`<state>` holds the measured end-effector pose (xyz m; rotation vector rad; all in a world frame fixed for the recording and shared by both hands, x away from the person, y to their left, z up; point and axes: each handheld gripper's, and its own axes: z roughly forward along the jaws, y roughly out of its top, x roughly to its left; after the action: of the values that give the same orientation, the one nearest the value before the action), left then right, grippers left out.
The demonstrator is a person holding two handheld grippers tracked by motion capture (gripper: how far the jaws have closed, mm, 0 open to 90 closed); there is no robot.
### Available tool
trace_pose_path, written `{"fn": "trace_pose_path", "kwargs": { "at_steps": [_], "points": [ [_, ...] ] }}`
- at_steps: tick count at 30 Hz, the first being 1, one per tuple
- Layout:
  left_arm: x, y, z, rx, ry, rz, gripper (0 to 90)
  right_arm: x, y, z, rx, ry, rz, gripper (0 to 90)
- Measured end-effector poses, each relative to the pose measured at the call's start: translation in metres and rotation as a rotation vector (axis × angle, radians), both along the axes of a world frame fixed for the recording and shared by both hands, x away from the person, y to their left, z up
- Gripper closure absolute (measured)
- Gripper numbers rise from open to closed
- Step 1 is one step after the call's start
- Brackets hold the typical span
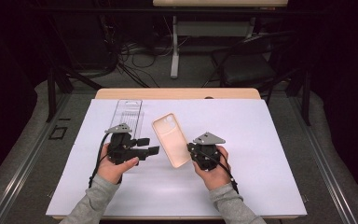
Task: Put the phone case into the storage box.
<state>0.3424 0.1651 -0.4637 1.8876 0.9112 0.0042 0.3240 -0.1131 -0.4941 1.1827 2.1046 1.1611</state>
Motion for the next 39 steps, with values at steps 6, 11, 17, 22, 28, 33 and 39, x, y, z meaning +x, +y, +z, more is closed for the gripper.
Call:
{"fn": "trace_pose_path", "kwargs": {
  "at_steps": [6, 11, 17, 22, 28, 33, 39],
  "points": [
    [0.000, -0.001, -0.008, -0.069, 0.059, 0.015, 42.9, -0.002, 0.001, 0.000, 0.008, -0.006, 0.002, 88.0],
    [0.001, -0.002, -0.011, -0.082, 0.085, 0.019, 48.8, -0.003, 0.003, 0.001, 0.015, -0.018, 0.008, 88.0],
    [0.001, -0.003, -0.014, -0.093, 0.097, 0.014, 55.3, -0.005, 0.005, 0.000, 0.023, -0.014, 0.015, 88.1],
    [0.001, -0.005, -0.016, -0.106, 0.124, 0.022, 56.6, -0.006, 0.007, 0.000, 0.024, -0.017, 0.021, 88.0],
    [0.001, -0.006, -0.019, -0.123, 0.158, 0.035, 57.6, -0.007, 0.008, -0.001, 0.027, -0.015, 0.024, 88.0],
    [0.000, -0.008, -0.020, -0.124, 0.175, 0.028, 59.0, -0.007, 0.009, -0.001, 0.034, -0.019, 0.029, 88.0],
    [0.000, -0.011, -0.021, -0.126, 0.196, 0.032, 61.8, -0.008, 0.011, -0.002, 0.037, -0.017, 0.035, 88.0]
  ]
}}
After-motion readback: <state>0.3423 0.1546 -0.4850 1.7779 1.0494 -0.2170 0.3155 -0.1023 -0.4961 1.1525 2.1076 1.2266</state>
